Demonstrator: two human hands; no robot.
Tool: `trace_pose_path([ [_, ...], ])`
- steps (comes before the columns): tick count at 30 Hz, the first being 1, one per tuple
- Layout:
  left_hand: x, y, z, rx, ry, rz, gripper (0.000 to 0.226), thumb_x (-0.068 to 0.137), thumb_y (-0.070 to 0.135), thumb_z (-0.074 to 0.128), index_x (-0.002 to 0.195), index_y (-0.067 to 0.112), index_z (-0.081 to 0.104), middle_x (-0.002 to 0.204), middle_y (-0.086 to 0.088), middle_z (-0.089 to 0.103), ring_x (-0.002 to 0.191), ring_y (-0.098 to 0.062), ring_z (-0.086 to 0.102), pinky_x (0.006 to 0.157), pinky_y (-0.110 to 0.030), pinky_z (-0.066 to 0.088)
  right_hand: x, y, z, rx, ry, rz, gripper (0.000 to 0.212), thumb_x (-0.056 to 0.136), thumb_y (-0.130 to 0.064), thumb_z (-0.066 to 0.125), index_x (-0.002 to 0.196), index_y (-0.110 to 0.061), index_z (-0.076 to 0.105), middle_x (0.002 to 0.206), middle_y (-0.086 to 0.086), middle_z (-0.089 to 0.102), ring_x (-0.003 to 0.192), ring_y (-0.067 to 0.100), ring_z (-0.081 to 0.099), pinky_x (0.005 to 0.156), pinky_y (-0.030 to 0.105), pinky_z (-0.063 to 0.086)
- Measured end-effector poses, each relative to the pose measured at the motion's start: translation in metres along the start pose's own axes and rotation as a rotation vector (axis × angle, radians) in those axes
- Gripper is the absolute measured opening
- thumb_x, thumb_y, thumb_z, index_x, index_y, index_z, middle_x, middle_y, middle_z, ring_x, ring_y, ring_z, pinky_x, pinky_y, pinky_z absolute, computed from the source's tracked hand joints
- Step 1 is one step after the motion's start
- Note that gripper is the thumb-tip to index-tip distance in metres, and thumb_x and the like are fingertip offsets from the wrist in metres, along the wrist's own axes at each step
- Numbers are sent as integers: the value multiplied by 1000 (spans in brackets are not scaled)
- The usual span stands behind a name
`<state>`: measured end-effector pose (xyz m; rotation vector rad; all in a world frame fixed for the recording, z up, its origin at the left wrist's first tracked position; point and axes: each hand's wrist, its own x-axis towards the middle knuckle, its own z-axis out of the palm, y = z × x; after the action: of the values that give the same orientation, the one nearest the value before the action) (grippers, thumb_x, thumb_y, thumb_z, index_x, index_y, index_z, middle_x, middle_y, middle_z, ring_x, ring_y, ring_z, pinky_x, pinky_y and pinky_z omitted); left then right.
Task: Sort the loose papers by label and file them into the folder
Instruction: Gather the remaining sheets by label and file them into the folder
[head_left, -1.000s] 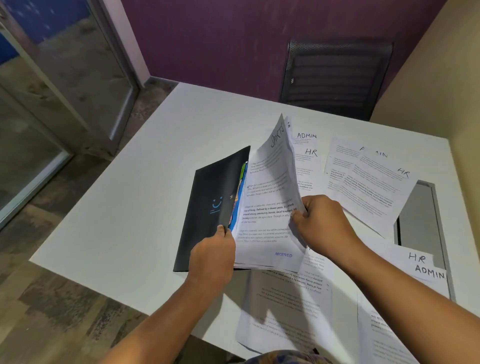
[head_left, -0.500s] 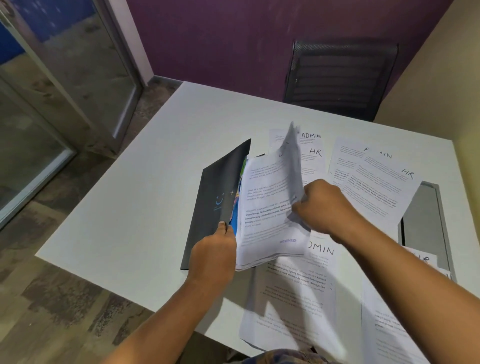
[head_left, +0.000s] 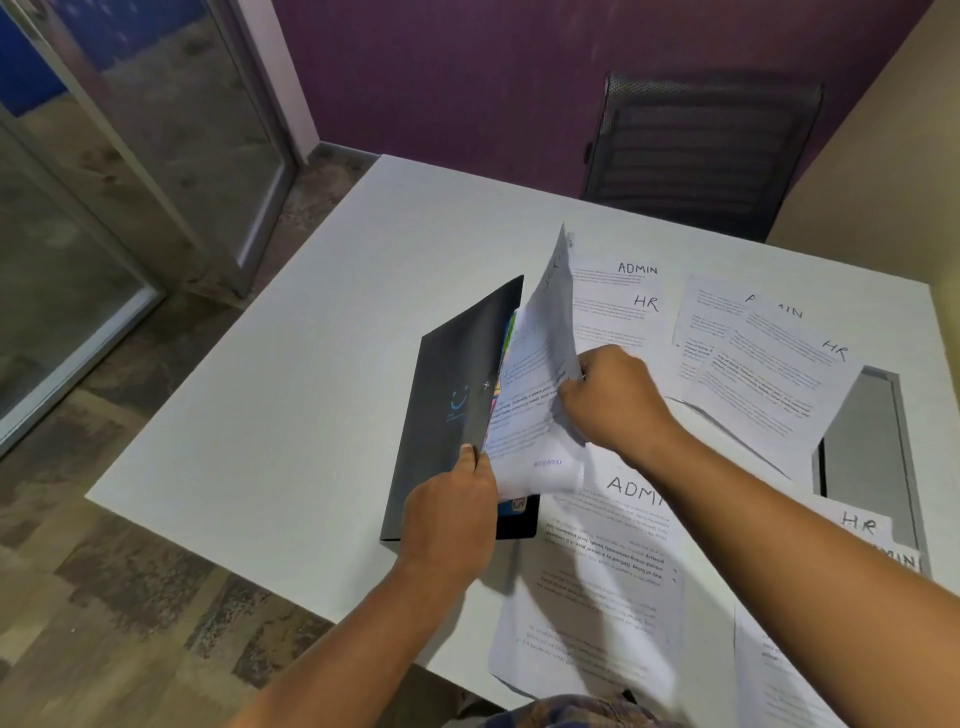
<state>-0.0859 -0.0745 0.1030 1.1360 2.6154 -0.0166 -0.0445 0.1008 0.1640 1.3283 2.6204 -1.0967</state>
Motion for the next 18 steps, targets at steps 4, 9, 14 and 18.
trace_pose_path([
  [4, 1, 3, -4, -2, -18, 6, 60, 96, 12, 47, 152, 14, 26, 162, -4, 24, 114, -29, 62, 89, -37, 51, 0, 6, 27, 25, -90, -7, 19, 90, -16, 55, 86, -4, 69, 83, 15, 70, 76, 34, 68, 64, 37, 58],
  [9, -2, 5, -3, 33, -12, 49, 61, 97, 14, 43, 154, 14, 20, 162, -4, 22, 109, -25, 63, 81, -35, 51, 5, 7, 50, -26, -93, -11, 20, 91, -20, 59, 92, -1, 66, 96, 16, 69, 83, 32, 65, 72, 39, 58],
  [14, -1, 11, 1, 21, 31, 68, 60, 98, 15, 42, 154, 14, 20, 158, -3, 32, 106, -27, 64, 80, -35, 52, 8, -9, 60, -438, -266, 2, 26, 85, -17, 71, 105, -4, 61, 108, 13, 66, 94, 27, 64, 74, 32, 51],
  [18, -2, 13, 3, 9, 62, 70, 57, 99, 16, 40, 153, 14, 24, 156, -2, 36, 106, -27, 65, 83, -37, 53, 22, -13, 68, -528, -302, -48, 39, 84, -7, 69, 120, -3, 56, 120, 14, 63, 111, 31, 62, 74, 32, 46],
])
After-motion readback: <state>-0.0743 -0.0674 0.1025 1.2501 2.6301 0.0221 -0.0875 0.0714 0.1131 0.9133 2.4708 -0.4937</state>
